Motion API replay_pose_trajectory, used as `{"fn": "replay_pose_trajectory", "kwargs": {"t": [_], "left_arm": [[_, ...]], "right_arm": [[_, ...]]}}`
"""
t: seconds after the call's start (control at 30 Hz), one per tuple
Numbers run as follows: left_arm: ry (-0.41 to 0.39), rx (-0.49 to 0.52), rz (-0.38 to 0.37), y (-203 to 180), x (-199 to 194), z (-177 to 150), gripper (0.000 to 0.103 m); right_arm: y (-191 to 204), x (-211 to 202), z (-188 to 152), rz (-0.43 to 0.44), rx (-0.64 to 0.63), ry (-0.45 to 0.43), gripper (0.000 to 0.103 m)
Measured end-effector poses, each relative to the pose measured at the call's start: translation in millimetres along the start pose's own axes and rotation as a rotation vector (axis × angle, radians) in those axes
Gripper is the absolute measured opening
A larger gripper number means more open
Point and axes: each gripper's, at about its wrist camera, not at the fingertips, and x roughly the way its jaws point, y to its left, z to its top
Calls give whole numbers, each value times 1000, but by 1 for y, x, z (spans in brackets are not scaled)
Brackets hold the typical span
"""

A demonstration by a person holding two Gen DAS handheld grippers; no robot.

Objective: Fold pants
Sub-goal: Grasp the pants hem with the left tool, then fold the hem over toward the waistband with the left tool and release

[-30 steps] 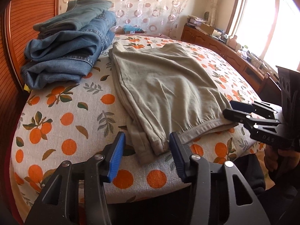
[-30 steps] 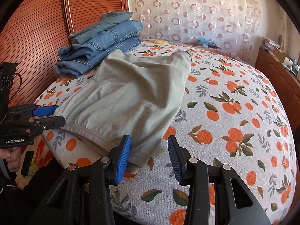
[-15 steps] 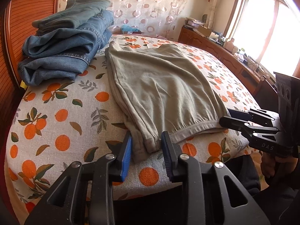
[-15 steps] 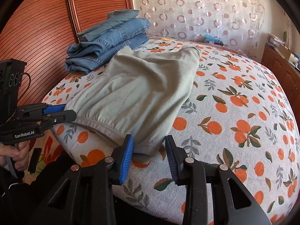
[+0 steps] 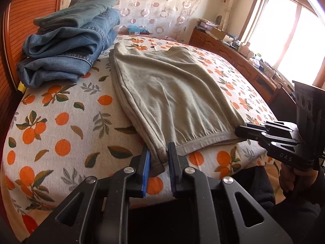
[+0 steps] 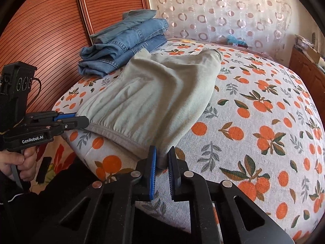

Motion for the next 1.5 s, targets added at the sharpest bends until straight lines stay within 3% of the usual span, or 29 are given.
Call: {"fn": "replay_pose_trajectory", "kwargs": {"t": [0.33, 0.6, 0.8, 1.07, 1.5], "left_arm": [[-13, -13, -61, -8, -27, -13, 16], [-78, 20, -39, 3, -16, 39, 15], [-80, 34, -4, 20, 12, 87, 15], [-48, 49, 27, 30, 51, 138, 15], [-17, 39, 89, 42, 85, 172, 15]], "right_arm": [[2, -36, -1, 48, 21, -7, 9], [-13, -34, 44, 37, 19, -84, 9], [-27, -7, 85, 15, 22, -110, 9], [-53, 47, 118, -11, 58, -72, 9], [-81, 105, 162, 2, 126, -40, 9]]}}
